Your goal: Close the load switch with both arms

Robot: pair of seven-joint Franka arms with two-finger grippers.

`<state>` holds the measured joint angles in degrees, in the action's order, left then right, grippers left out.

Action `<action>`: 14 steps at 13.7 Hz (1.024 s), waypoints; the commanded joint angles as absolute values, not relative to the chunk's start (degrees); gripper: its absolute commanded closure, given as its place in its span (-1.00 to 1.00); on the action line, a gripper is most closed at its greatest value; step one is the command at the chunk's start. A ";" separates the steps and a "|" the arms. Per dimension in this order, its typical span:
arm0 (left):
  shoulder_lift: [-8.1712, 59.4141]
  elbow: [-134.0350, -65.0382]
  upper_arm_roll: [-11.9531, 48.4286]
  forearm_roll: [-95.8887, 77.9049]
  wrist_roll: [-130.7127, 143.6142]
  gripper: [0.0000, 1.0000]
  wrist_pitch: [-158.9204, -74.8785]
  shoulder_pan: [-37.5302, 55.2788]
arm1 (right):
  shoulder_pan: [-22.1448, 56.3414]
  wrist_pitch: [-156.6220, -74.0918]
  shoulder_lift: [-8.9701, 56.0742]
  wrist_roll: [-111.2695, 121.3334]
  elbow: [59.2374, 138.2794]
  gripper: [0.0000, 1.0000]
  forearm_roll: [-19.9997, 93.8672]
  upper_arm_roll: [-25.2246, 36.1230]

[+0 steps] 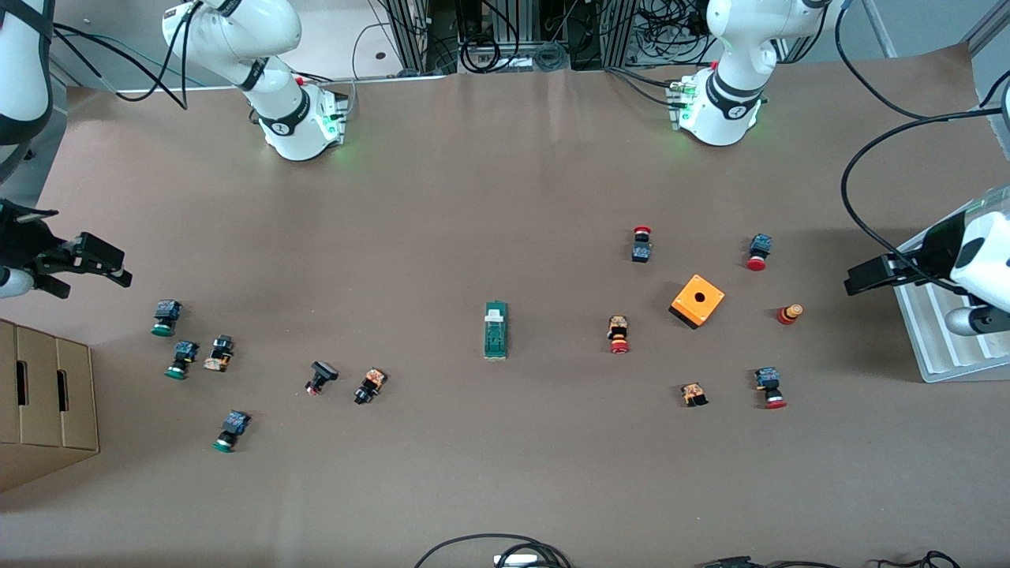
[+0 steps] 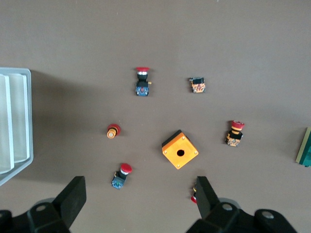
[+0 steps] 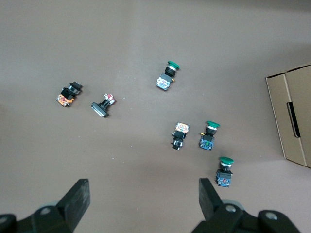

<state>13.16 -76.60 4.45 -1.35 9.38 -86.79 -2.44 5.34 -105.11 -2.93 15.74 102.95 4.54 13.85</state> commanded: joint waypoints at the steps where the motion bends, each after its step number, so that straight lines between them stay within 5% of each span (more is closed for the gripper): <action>1: 12.66 -73.04 4.57 -1.41 8.26 -1.00 -87.36 -2.38 | 4.92 -104.94 -1.85 16.26 101.43 -1.00 3.16 13.45; 5: 10.29 -74.26 4.75 2.28 7.92 -1.00 -96.81 -2.02 | 5.10 -105.03 -1.76 16.26 101.43 -1.00 3.16 13.45; 8: 7.39 -82.59 5.45 10.44 -6.89 -1.00 -106.67 -1.76 | 5.10 -105.03 -1.85 16.26 101.43 -1.00 3.16 13.45; 14: 4.84 -87.37 5.10 9.76 -1.43 -1.00 -106.00 -2.37 | 5.01 -105.12 -1.85 16.26 101.43 -1.00 3.16 13.45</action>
<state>7.22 -85.50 5.03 9.14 -4.86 -105.17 -2.24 5.35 -105.15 -2.78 15.88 102.94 4.54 13.74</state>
